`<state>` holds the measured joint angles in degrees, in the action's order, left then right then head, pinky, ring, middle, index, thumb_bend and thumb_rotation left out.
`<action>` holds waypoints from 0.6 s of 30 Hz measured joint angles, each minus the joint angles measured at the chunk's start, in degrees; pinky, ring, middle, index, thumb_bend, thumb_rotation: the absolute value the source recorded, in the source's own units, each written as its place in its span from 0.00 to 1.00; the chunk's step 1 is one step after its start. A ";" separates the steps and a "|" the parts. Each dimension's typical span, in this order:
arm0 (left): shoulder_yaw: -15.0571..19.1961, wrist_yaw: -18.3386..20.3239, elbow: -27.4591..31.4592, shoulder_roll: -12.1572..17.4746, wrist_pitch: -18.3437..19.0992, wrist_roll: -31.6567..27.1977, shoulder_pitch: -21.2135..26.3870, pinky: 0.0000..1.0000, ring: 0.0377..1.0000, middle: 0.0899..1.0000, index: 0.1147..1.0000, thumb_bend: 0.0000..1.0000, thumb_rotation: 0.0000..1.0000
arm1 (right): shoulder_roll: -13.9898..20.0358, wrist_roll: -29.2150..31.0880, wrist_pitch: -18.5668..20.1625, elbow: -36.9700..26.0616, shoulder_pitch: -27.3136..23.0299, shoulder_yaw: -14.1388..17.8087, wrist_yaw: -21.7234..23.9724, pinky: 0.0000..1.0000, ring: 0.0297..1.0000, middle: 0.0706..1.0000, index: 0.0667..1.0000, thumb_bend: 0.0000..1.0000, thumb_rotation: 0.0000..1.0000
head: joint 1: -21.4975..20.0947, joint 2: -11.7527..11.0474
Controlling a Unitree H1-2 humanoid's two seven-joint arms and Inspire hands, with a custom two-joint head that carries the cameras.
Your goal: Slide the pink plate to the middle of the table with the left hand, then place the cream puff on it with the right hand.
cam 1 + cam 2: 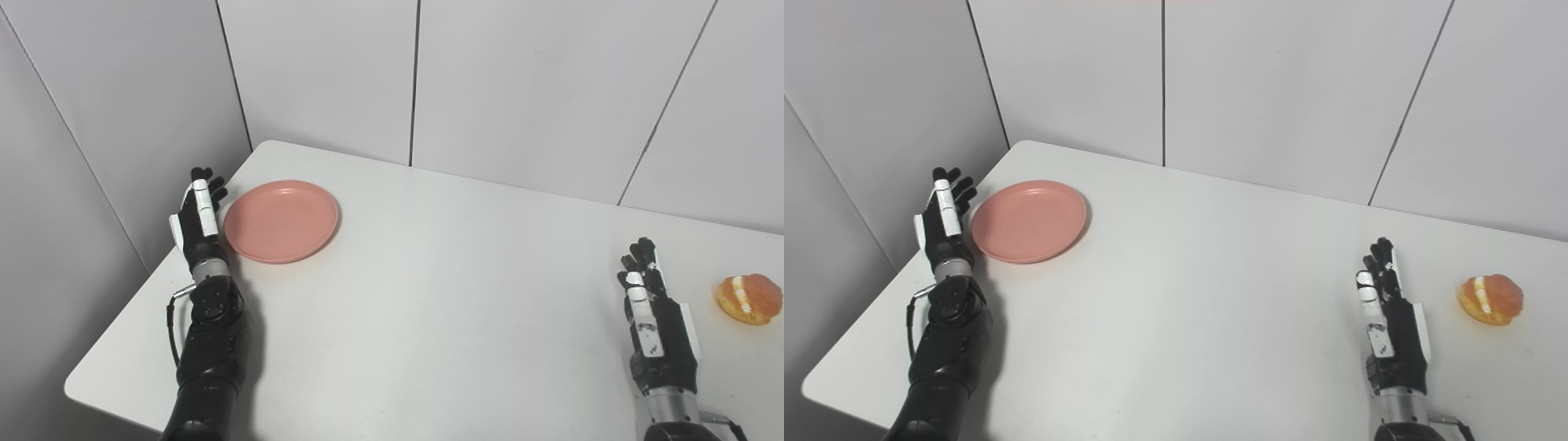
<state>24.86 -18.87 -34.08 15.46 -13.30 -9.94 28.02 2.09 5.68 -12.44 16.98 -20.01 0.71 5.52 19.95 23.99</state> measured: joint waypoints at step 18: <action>-3.00 6.37 4.06 0.01 5.57 -2.45 -1.08 0.82 0.80 0.77 0.77 0.80 1.00 | -0.07 -0.36 0.00 -1.63 1.15 -0.01 -0.13 0.98 0.97 0.99 0.99 0.51 0.82 | -0.79 -0.53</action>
<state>21.86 -12.50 -30.02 15.47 -7.73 -12.38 26.94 2.02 5.32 -12.44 15.36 -18.87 0.71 5.38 19.16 23.47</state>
